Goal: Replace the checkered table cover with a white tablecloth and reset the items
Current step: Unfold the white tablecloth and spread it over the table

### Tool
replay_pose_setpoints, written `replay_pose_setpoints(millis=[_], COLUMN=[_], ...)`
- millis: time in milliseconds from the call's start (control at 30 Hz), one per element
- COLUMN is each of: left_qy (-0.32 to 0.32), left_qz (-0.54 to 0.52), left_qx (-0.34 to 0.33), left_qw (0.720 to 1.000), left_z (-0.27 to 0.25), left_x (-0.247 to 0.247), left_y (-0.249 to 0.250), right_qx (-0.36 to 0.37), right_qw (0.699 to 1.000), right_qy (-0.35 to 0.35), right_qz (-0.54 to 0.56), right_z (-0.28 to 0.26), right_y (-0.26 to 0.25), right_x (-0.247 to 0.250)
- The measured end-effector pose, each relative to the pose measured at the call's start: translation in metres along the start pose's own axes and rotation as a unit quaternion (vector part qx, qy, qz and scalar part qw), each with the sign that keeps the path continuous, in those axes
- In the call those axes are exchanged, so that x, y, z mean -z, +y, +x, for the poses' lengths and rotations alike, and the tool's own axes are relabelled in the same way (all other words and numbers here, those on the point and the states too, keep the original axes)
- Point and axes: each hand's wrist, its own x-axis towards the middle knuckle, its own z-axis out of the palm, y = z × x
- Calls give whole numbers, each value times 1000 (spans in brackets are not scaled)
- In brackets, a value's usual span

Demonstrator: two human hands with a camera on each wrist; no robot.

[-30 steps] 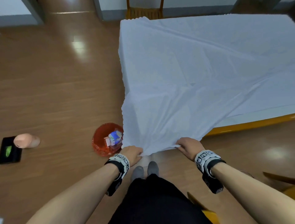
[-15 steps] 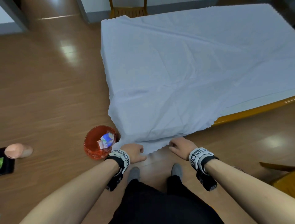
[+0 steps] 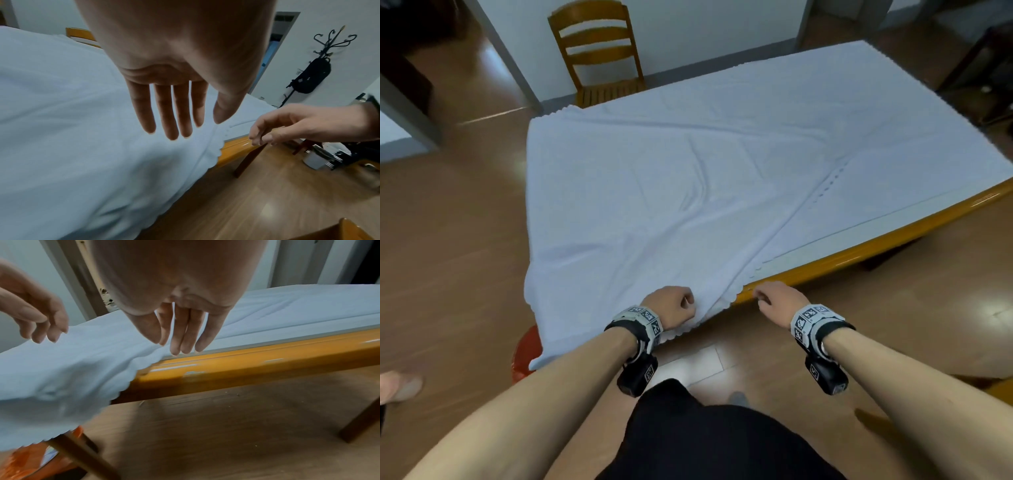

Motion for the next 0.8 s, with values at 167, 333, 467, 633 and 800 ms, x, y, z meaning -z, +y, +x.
replay_pose_setpoints(millis=[167, 333, 467, 633, 800], left_qy=[1, -25, -38, -33, -39], left_qz=[7, 28, 33, 9, 12], left_qx=[-49, -86, -104, -120, -127], left_qw=[999, 996, 993, 992, 991], left_z=[53, 131, 214, 306, 363], left_x=[11, 22, 31, 38, 43], left_y=[81, 143, 189, 247, 286], right_qx=[-47, -73, -96, -148, -166], right_qw=[998, 994, 991, 985, 981], right_qy=[27, 46, 50, 39, 45], right_qz=[42, 68, 78, 84, 86], right_z=[3, 21, 42, 65, 90], right_y=[73, 133, 184, 249, 293], right_x=[42, 77, 111, 162, 208])
